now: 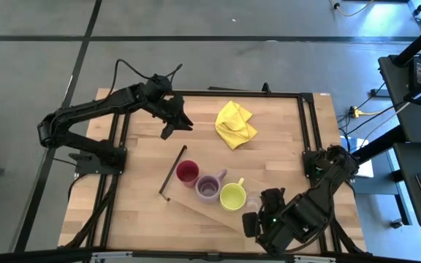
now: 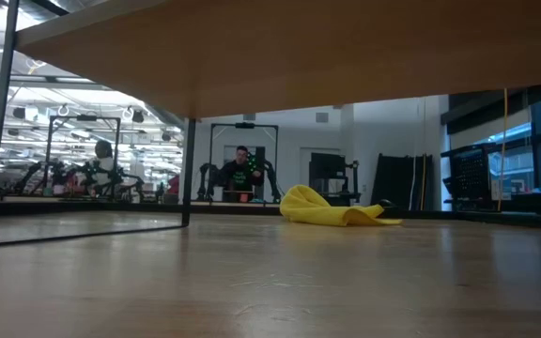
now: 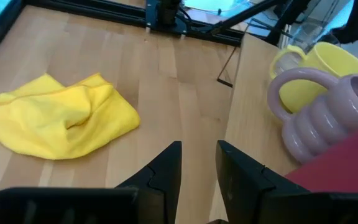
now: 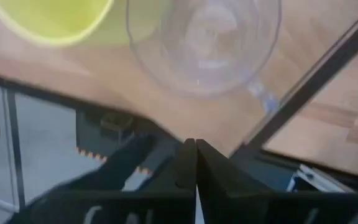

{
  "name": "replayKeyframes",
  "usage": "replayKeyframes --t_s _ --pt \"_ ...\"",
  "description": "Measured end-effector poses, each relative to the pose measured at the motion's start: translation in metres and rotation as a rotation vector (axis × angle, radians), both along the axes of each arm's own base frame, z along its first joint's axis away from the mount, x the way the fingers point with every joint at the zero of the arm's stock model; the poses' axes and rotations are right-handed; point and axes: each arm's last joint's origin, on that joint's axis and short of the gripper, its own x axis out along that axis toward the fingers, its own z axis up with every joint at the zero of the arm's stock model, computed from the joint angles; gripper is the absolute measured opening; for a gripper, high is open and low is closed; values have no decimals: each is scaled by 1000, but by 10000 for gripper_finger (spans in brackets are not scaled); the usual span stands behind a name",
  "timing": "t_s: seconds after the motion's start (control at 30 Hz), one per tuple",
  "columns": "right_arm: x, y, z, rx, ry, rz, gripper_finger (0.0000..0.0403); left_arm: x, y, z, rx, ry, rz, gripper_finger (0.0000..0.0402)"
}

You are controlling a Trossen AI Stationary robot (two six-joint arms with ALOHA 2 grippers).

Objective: Stack small to large cups/mugs on shelf
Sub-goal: Put the transparent mug on the shelf

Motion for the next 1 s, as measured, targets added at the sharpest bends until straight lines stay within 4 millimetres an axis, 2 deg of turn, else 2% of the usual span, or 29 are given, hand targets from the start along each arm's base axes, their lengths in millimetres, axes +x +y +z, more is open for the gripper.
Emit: replayKeyframes --t_s 0.23,0.67,0.83,1.0 --pt "-2 1 3 -7 -6 95 4 6 -10 2 28 -24 -29 94" --pt "8 -12 5 -60 -15 327 4 13 -24 8 -6 -95 -145 94" --pt "6 -23 16 -44 -42 314 4 15 -27 17 -104 -189 -246 94" --pt "-8 -35 35 61 -52 204 4 15 -29 28 -148 -262 -284 94"
